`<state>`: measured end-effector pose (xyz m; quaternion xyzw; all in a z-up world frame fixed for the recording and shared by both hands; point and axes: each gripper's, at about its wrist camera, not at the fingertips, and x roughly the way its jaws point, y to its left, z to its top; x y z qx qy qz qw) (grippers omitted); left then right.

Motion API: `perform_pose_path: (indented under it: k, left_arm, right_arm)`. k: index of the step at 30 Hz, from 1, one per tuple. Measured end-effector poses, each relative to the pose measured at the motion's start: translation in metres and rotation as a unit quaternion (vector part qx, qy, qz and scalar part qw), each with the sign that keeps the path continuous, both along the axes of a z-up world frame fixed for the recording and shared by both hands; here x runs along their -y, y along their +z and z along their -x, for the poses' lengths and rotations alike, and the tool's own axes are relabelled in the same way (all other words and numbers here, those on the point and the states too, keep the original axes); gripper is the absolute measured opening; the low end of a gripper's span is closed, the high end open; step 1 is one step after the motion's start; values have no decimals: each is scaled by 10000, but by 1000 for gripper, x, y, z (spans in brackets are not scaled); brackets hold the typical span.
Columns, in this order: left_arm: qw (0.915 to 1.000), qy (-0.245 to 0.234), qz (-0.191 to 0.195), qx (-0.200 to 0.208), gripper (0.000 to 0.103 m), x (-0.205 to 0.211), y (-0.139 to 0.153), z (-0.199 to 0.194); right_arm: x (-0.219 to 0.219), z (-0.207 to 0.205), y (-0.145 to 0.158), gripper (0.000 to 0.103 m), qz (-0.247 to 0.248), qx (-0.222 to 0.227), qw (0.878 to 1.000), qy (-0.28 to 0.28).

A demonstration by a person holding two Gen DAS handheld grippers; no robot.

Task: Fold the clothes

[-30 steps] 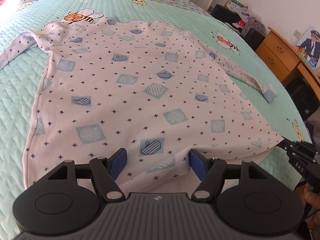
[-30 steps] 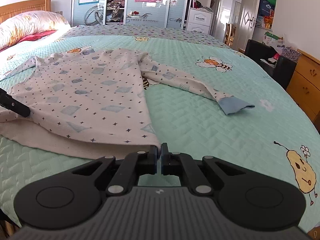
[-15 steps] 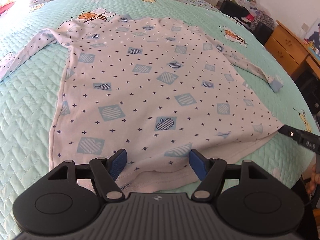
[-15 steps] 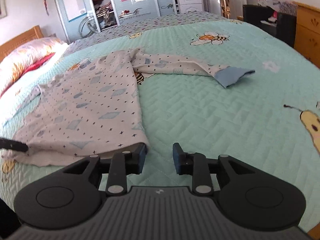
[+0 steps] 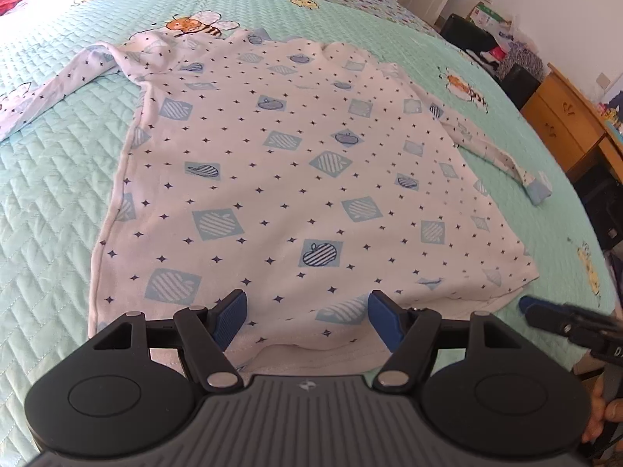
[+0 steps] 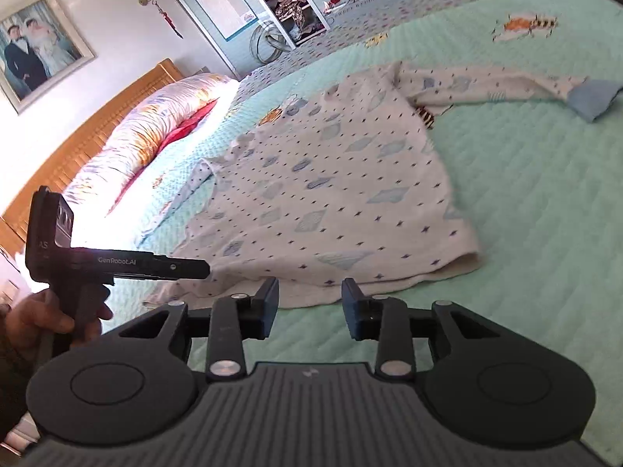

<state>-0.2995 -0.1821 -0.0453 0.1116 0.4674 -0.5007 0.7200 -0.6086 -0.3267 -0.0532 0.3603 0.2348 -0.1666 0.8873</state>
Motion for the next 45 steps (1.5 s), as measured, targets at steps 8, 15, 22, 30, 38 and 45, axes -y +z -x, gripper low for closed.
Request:
perform_pose_path:
  k: [8, 15, 22, 30, 38, 45]
  left_arm:
    - [9910, -997, 163, 877, 71, -8, 24, 46]
    - [9789, -971, 28, 1798, 55, -23, 21, 62]
    - [9488, -1725, 67, 2645, 54, -9, 25, 88]
    - [9624, -1818, 357, 1985, 50, 19, 17, 85]
    - [9774, -1461, 183, 1517, 50, 42, 2, 53]
    - [9841, -1345, 90, 1160, 51, 51, -13, 34]
  right_arm:
    - [7, -5, -15, 54, -1319, 668, 9887, -254]
    - [2, -4, -16, 59, -1516, 824, 9848, -177]
    - [5, -24, -27, 59, -2437, 1276, 9614, -51]
    - [18, -36, -27, 65, -2747, 1290, 9525, -271]
    - [33, -49, -37, 65, -2951, 1231, 9465, -437]
    - [40, -52, -41, 66, -2958, 1240, 9461, -452]
